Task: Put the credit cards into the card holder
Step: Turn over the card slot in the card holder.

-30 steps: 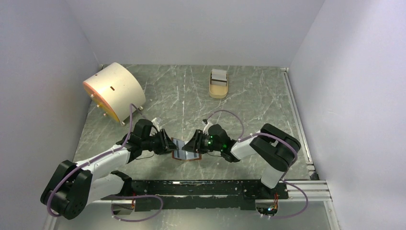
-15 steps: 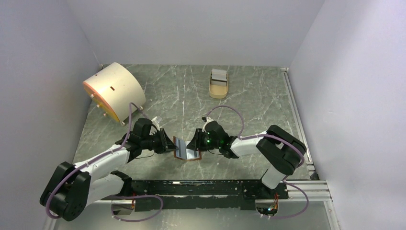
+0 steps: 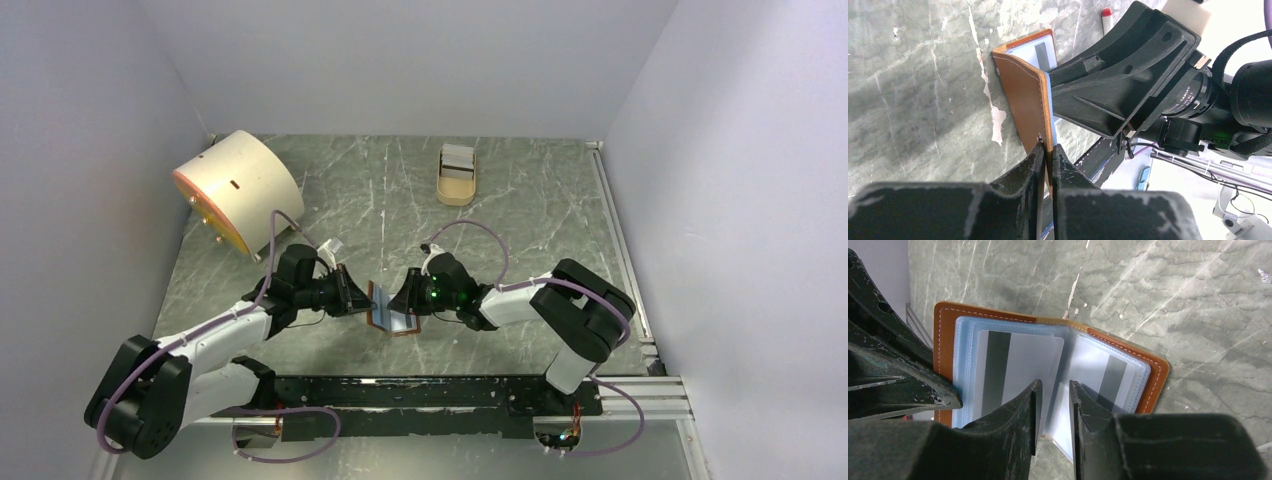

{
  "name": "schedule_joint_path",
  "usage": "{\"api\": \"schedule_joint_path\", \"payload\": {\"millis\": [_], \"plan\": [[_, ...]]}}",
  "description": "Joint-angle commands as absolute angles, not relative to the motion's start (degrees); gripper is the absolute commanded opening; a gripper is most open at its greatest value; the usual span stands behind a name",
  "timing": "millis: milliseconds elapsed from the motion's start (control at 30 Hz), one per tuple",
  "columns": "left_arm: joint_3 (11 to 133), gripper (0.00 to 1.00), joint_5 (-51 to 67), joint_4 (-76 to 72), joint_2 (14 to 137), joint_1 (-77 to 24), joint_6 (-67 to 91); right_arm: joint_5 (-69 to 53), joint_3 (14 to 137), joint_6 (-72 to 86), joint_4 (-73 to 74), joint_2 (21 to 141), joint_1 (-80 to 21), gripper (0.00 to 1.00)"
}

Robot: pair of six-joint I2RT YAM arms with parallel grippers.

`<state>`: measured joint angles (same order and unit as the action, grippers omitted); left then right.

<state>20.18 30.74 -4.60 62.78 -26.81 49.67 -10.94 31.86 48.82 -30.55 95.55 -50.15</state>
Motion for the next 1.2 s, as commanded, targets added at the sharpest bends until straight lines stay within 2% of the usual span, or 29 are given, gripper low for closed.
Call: {"api": "schedule_joint_path", "payload": {"millis": [0,400,500,800,1167], "plan": [[19.9,0.09,34.6,-11.4,63.6,-26.5,49.5,-10.2,31.2,48.4,-28.9,97.4,-50.0,0.31],[20.2,0.09,33.0,-11.6,67.5,-26.5,49.6,-10.5,30.6,49.0,-30.1,97.6,-50.0,0.3],[21.7,0.15,30.9,-7.6,68.9,-26.5,48.4,-9.9,30.7,48.5,-29.2,97.2,-50.0,0.33],[25.3,0.23,25.1,1.7,68.6,-26.7,46.4,-6.1,30.4,46.2,-25.8,92.4,-50.1,0.35],[24.4,0.3,31.3,-5.9,71.3,-27.0,48.4,-7.3,29.2,47.7,-28.9,94.4,-50.4,0.35]]}}
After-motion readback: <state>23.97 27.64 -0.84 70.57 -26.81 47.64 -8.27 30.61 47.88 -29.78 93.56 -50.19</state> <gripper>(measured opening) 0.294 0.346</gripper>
